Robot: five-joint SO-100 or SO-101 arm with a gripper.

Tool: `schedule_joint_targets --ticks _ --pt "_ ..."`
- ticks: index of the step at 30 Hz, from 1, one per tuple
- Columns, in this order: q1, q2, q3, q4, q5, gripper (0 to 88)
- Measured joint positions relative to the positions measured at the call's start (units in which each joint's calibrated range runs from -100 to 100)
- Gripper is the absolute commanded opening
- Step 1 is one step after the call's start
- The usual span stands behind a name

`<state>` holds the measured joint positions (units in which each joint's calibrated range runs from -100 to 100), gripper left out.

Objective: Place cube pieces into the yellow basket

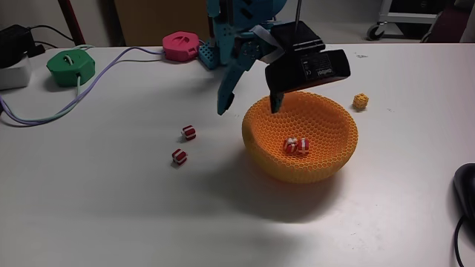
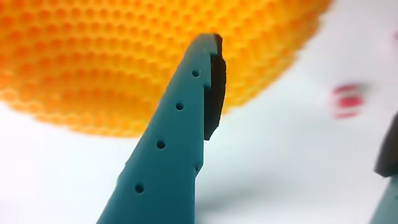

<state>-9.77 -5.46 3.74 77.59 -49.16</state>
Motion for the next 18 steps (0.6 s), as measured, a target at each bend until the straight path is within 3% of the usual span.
schedule_joint_targets --ticks 4,7,18 --pt "9.19 -5.80 9.46 -15.64 5.37 44.8" --pt "16.05 -9.64 16.35 -21.30 6.54 42.9" --pt "26.50 -10.82 43.15 -42.26 6.98 39.4"
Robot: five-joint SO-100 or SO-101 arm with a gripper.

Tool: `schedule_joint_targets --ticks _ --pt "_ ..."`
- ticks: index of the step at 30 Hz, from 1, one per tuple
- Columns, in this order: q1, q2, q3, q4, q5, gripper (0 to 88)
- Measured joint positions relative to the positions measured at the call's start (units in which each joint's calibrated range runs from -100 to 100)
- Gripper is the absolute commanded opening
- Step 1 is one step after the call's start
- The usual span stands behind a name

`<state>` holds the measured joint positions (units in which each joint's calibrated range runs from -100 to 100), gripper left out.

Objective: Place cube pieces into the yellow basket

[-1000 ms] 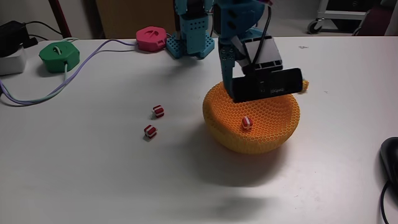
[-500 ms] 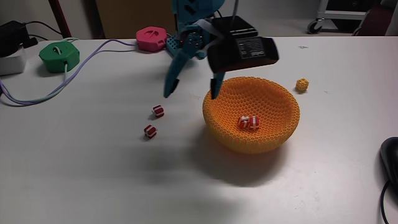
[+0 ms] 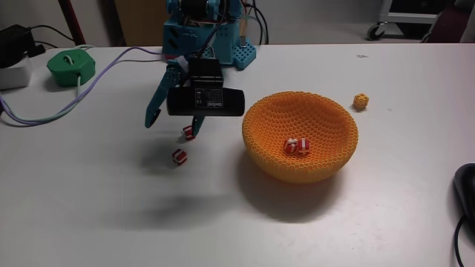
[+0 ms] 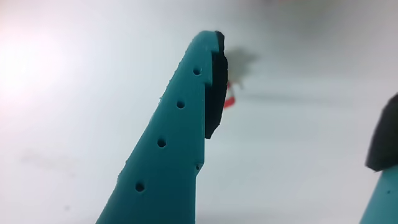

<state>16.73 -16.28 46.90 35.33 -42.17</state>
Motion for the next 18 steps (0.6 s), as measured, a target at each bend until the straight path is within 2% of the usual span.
schedule_joint_targets --ticks 18 --pt "-1.06 18.89 -1.87 -21.08 -1.37 35.9"
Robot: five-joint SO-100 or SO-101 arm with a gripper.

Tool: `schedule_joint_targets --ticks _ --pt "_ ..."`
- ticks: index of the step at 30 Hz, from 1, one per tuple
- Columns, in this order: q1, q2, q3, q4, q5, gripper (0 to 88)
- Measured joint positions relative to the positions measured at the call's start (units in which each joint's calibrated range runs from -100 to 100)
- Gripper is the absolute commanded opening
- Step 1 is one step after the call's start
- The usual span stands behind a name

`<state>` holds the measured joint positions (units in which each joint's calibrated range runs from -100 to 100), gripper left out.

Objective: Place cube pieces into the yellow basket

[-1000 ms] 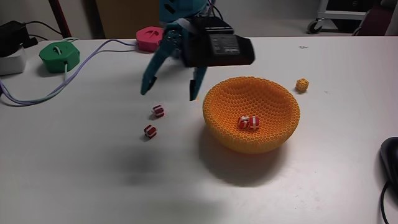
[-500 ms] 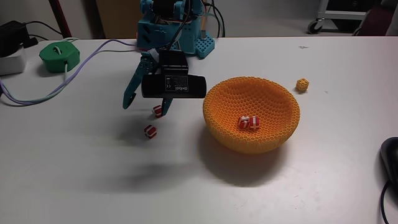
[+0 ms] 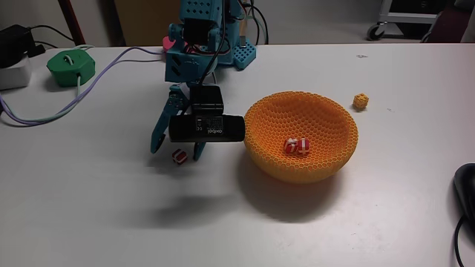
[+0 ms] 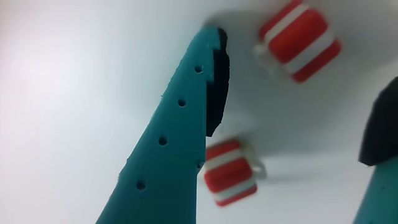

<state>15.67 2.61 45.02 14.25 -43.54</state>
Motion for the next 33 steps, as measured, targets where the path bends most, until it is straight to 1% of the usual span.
schedule_joint_targets --ticks 1,5,6,7,10,12,15,18,21,24,26,30,31,32,33 --pt "0.00 0.49 -0.10 -1.00 0.10 34.1" --pt "0.39 1.57 -0.79 -2.11 -0.15 16.5" --pt "0.58 1.57 -0.79 -2.11 -0.39 10.1" --pt "0.87 1.57 -0.79 -2.11 -0.44 0.6" --pt "1.84 1.57 -1.18 -1.44 0.00 0.0" --pt "2.42 1.48 -2.66 1.44 0.63 0.0" --pt "2.61 -0.59 -6.50 10.65 2.00 0.0" --pt "1.55 -5.31 -14.58 23.96 1.86 0.0" --pt "-3.19 -8.56 -25.02 39.27 -0.34 0.0" --pt "-10.15 -8.95 -34.29 52.36 -3.76 0.0" --pt "-15.67 -9.05 -37.14 57.90 -6.64 0.0" --pt "-27.85 -9.05 -37.34 64.34 -13.28 0.0" --pt "-30.75 -9.05 -37.34 65.45 -14.90 7.5" --pt "-32.98 -9.05 -37.34 66.00 -16.26 26.5" --pt "-34.72 -9.05 -37.24 66.00 -17.14 36.7"
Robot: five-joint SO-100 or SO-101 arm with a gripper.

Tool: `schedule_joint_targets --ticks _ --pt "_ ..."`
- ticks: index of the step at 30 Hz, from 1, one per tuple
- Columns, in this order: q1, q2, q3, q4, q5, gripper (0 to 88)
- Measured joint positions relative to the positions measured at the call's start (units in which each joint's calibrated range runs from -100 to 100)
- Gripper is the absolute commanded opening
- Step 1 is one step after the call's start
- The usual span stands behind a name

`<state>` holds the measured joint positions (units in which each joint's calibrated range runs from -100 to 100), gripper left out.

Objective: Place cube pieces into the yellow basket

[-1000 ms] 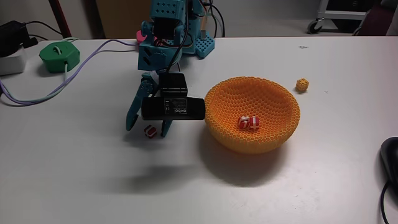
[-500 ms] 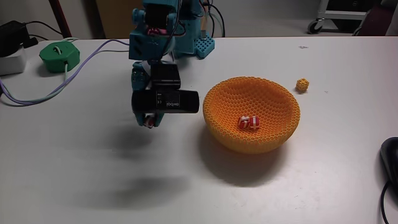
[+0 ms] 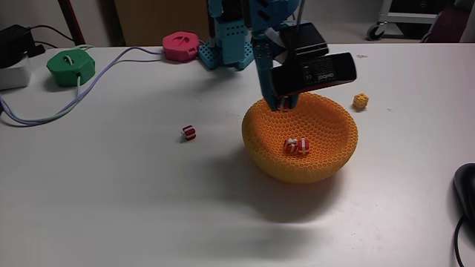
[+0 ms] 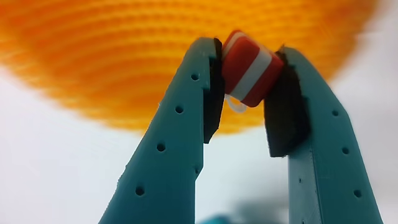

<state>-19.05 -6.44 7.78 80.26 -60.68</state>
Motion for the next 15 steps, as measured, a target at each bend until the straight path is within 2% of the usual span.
schedule_joint_targets --ticks 2,7,11,15 --pt "-1.64 0.00 0.00 -0.67 0.68 44.2" --pt "-0.77 0.00 1.87 -4.77 6.45 49.6" --pt "5.90 -3.05 3.15 -6.88 11.18 49.3" --pt "18.28 -8.85 9.46 -13.98 18.02 45.1"
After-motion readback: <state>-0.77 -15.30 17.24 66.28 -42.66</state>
